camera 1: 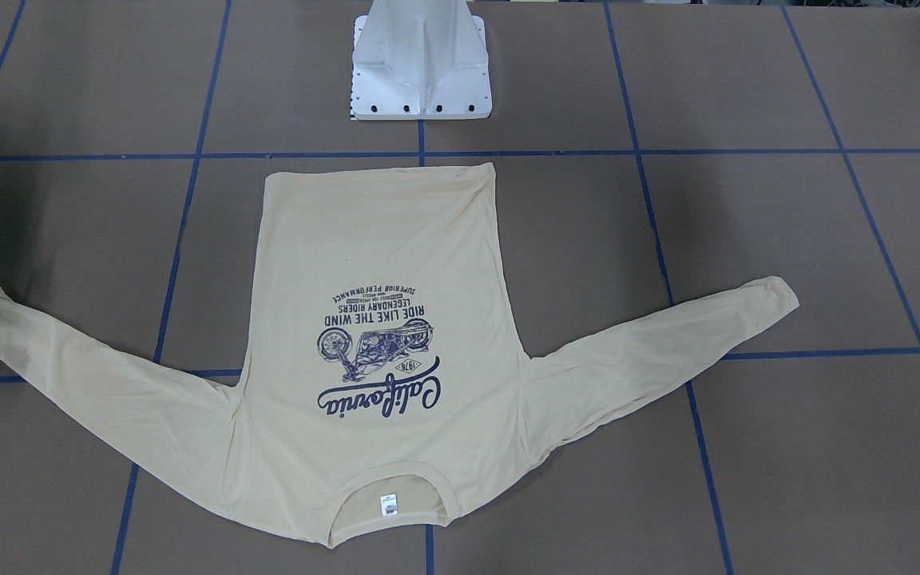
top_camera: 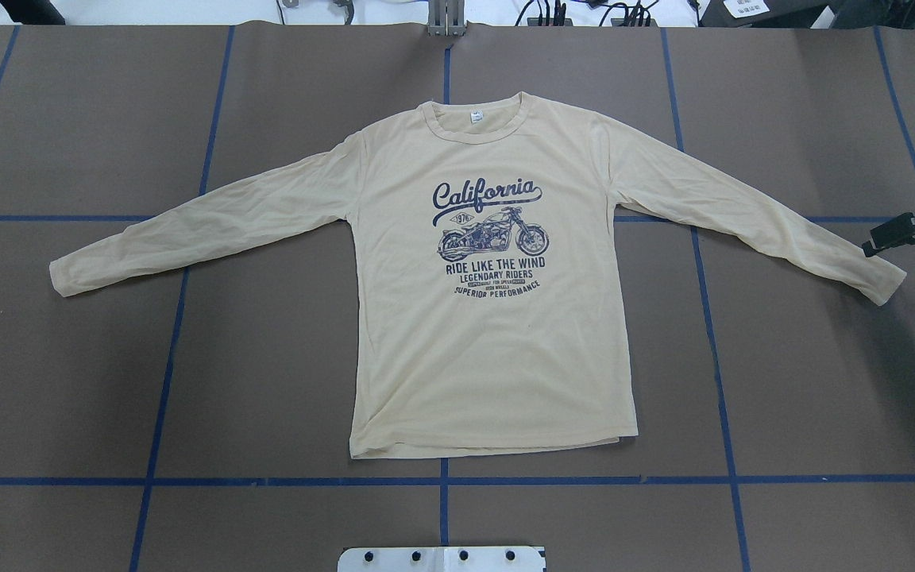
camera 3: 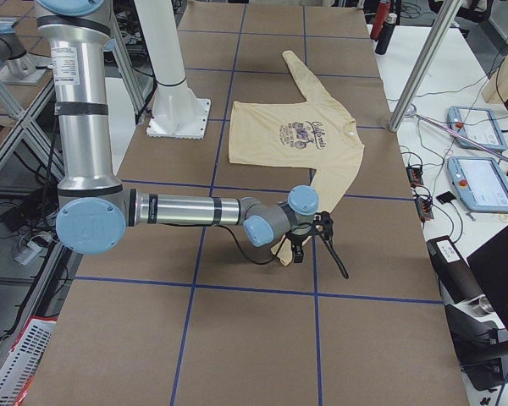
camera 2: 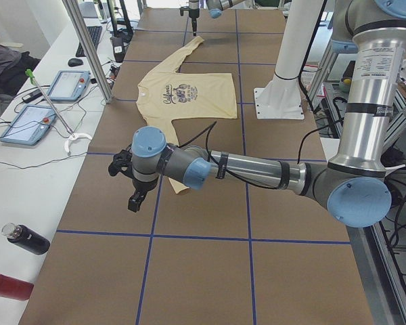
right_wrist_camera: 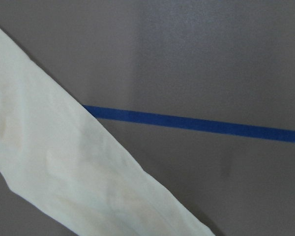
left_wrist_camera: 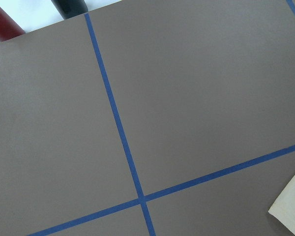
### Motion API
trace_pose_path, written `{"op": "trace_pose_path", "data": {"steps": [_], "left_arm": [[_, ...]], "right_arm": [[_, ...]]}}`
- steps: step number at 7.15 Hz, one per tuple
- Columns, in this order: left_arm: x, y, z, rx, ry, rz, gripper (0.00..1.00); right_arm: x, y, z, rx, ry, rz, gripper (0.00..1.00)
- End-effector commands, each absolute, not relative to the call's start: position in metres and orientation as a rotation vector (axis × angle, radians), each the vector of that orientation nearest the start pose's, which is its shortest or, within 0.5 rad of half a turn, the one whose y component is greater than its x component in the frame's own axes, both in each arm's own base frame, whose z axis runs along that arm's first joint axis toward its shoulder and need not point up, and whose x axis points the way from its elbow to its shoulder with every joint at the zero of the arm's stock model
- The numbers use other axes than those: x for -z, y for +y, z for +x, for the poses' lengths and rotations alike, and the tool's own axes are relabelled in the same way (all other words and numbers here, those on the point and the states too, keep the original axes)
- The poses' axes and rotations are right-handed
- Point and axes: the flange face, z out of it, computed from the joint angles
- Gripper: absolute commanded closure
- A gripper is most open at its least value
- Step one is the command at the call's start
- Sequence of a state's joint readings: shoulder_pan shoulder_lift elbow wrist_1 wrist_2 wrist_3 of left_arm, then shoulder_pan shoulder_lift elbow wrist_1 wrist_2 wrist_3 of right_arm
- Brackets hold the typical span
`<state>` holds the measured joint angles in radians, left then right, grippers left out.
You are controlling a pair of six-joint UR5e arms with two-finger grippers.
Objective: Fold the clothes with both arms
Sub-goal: 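Move the right gripper down to the cuff of the nearest sleeve and grasp it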
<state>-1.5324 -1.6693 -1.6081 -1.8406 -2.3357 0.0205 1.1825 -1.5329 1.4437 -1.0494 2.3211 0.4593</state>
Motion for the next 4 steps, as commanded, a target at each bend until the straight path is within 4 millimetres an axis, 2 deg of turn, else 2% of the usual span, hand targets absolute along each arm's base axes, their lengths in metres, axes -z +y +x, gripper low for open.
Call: {"op": "trace_pose_path", "data": {"steps": [1, 4], "left_arm": [[-0.556, -0.551, -0.042, -0.215, 0.792, 0.378, 0.00], [-0.550, -0.551, -0.042, -0.220, 0.791, 0.390, 0.00]], "right_arm": [[-0.656, -0.505, -0.152, 0.105, -0.835, 0.043, 0.00], [-0.672, -0.501, -0.152, 0.099, -0.825, 0.014, 0.00]]}}
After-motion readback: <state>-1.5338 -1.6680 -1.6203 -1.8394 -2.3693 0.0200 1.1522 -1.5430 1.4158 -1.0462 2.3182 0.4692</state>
